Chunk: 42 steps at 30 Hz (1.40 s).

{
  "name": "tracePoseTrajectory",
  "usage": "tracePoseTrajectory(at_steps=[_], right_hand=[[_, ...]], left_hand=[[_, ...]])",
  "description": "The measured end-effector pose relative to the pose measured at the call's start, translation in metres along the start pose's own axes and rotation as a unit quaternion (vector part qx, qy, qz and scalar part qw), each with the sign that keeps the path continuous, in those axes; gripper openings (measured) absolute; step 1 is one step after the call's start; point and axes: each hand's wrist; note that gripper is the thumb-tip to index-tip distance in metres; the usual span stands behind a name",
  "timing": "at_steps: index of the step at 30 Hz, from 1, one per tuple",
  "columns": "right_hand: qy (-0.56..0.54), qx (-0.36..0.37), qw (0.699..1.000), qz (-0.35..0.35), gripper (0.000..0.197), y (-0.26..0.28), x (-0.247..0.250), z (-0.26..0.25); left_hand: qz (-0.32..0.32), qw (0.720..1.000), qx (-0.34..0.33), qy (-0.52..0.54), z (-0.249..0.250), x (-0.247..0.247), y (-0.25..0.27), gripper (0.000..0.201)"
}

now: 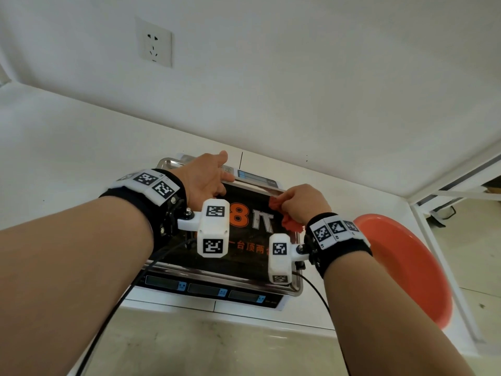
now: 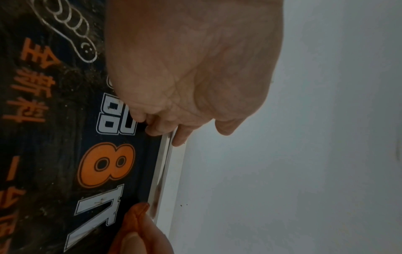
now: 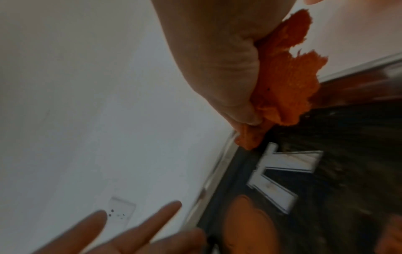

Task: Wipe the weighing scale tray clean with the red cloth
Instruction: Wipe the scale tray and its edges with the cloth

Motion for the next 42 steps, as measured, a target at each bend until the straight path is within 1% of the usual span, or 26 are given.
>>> tracePoseTrajectory(at_steps=[2,4,7,8,9,12,14,19,20,22,24,25,26,28,29,33,37,39,41,42], right_hand=[[0.016,-0.002,1.000,0.005,0.027,0.000,-0.005,0.004],[0.024,-0.003,1.000,0.008,0.019,0.002,-0.007,0.004],[0.029,-0.020,0.999,-0.039,0.010,0.007,-0.001,0.000],[0.023,-0.021,0.998,-0.050,0.012,0.006,0.002,0.000],[0.017,-0.016,0.999,-0.046,0.017,0.005,0.006,0.000],[-0.023,0.006,1.000,0.005,0.028,0.002,0.013,0.002],[-0.017,0.001,1.000,0.012,0.028,0.003,0.010,0.005],[0.062,-0.022,0.997,0.025,0.020,0.007,-0.003,0.009],[0.089,-0.023,0.996,0.018,0.021,0.009,-0.004,0.007],[0.133,-0.028,0.990,-0.023,0.020,0.012,-0.007,0.003],[0.101,-0.027,0.993,-0.054,0.017,0.011,-0.004,0.003],[0.065,-0.023,0.997,-0.046,0.013,0.008,0.000,0.005],[0.039,-0.014,0.999,-0.021,0.010,0.007,0.005,0.006],[0.026,-0.005,0.999,0.023,0.013,0.008,0.013,0.010],[0.031,-0.006,0.999,0.028,0.014,0.008,0.013,0.014],[0.079,-0.017,0.997,0.010,0.014,0.012,0.003,0.017],[0.164,-0.019,0.986,-0.011,0.028,0.013,-0.008,0.014],[0.183,-0.023,0.982,-0.035,0.027,0.015,-0.015,0.011],[0.175,-0.034,0.981,-0.072,0.028,0.015,-0.016,0.008],[0.152,-0.039,0.985,-0.074,0.029,0.015,-0.013,0.006]], left_hand=[[0.001,1.000,0.000,0.000,0.001,0.000,0.000,0.073],[0.001,1.000,0.001,0.001,0.000,0.000,0.000,0.073],[-0.001,1.000,-0.001,0.001,0.000,0.001,0.000,0.073],[-0.002,1.000,-0.001,0.002,0.000,0.001,0.000,0.073],[-0.002,1.000,0.000,0.002,0.000,0.001,0.001,0.073],[-0.001,1.000,0.001,0.006,-0.001,0.001,0.000,0.073],[-0.001,1.000,0.001,0.005,-0.001,0.000,-0.001,0.073],[0.000,1.000,0.001,0.003,-0.002,0.001,-0.002,0.073],[0.000,1.000,0.000,0.005,-0.002,0.001,-0.002,0.073],[0.002,1.000,-0.003,0.006,-0.002,0.000,-0.001,0.072],[0.005,1.000,-0.003,0.002,-0.001,-0.002,0.000,0.071],[0.006,1.000,-0.003,0.000,-0.001,-0.003,0.000,0.071],[0.006,1.000,-0.003,-0.001,-0.001,-0.003,0.001,0.071],[0.007,1.000,-0.002,0.000,-0.001,-0.003,0.001,0.072],[0.006,1.000,-0.002,0.000,-0.001,-0.003,0.000,0.072],[0.002,1.000,-0.005,0.003,-0.002,-0.003,-0.001,0.072],[0.001,1.000,-0.001,-0.004,-0.002,-0.005,-0.002,0.074],[0.000,1.000,-0.001,-0.006,-0.001,-0.005,-0.001,0.074],[-0.001,1.000,0.000,-0.005,0.000,-0.005,0.001,0.074],[-0.001,1.000,-0.001,-0.004,0.001,-0.005,0.002,0.073]])
Point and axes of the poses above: each hand's wrist, its own y-axis away from the middle knuckle, its own x-axis out of the back of the hand, z = x × y, and after that the axes turned 13 degrees about -y, right-handed
